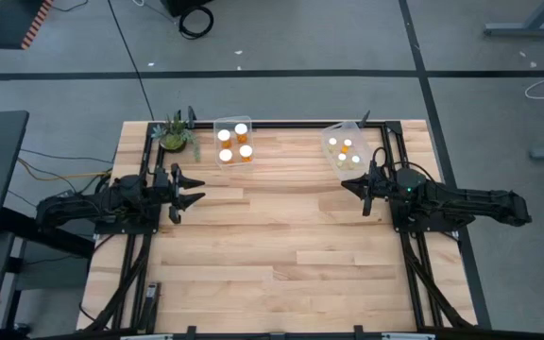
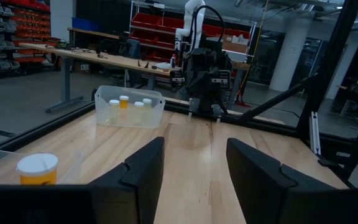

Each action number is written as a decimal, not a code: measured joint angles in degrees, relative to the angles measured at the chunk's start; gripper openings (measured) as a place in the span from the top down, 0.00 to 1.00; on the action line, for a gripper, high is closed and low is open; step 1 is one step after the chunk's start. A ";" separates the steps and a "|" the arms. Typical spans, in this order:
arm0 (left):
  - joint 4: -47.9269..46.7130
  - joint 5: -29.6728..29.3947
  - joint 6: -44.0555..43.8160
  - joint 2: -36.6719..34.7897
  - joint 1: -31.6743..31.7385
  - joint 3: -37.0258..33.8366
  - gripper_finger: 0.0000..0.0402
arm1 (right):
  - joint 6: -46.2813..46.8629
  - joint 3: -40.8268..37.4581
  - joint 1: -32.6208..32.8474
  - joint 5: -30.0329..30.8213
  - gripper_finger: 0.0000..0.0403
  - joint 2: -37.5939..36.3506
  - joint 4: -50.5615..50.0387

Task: Pick and place medicine bottles into bin by pill shape (circle, oval)
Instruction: Return to Home Position

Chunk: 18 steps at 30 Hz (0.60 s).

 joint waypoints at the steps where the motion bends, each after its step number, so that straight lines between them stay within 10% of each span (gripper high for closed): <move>1: 0.00 -0.01 0.02 0.00 0.00 0.00 0.55 | 0.00 0.00 0.00 0.00 0.94 -0.01 0.00; 18: 0.00 -0.02 0.00 -0.01 0.02 0.00 0.55 | 0.00 0.00 0.02 0.00 0.94 -0.01 0.00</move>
